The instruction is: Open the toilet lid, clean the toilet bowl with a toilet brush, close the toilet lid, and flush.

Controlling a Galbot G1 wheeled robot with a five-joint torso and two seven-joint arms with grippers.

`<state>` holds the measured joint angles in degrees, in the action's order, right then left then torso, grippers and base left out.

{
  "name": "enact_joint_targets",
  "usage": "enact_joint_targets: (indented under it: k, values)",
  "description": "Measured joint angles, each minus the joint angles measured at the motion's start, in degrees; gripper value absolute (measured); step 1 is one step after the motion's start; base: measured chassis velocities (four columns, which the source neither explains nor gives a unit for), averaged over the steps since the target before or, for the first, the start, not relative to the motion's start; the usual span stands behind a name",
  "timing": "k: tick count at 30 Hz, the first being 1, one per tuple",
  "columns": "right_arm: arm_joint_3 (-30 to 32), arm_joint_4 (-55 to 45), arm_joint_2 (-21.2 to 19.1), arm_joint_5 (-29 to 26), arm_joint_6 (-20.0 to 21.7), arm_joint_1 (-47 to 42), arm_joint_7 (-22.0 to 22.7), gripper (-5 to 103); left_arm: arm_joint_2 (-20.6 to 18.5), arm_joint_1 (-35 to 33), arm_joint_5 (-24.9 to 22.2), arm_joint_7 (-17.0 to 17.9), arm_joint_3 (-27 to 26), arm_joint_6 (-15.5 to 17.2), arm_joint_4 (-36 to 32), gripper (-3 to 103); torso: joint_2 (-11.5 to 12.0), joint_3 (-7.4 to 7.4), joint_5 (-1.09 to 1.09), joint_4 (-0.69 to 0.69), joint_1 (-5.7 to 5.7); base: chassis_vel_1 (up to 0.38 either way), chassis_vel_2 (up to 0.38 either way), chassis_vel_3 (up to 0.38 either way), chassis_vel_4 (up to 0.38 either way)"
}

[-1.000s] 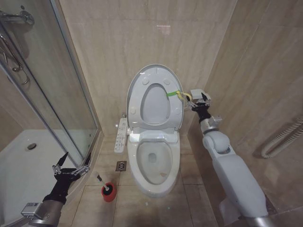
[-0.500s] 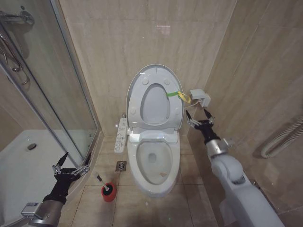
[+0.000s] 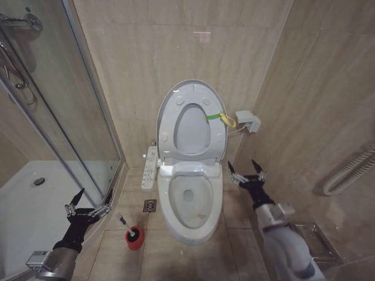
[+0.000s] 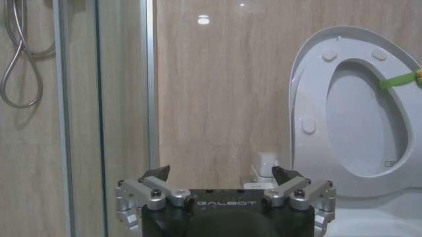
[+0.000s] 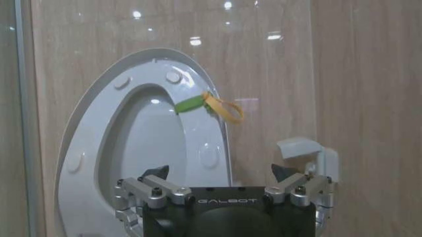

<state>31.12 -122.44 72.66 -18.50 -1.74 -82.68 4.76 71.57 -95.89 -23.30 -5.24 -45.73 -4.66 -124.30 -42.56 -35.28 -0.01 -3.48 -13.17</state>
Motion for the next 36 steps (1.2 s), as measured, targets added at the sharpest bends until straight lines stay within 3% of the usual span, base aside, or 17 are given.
enact_joint_targets:
  k: [7,20,36]
  values:
    - [1.2,0.4,2.4,3.9,-4.1,-5.6,-0.2,100,0.0,0.0,0.0,0.0,0.0,0.0,0.0,100,0.0,0.0,0.01,0.0,0.0,0.0,0.0,0.0,0.0]
    - [3.1,-5.4,9.3,9.3,-6.3,-15.1,0.8,100,0.0,0.0,0.0,0.0,0.0,0.0,0.0,100,0.0,0.0,0.0,0.0,0.0,0.0,0.0,0.0,0.0]
    - [2.8,-9.2,11.4,13.9,-9.1,-21.1,-1.6,100,0.0,0.0,0.0,0.0,0.0,0.0,0.0,100,0.0,-0.01,0.01,0.0,-0.01,0.0,0.0,0.0,0.0]
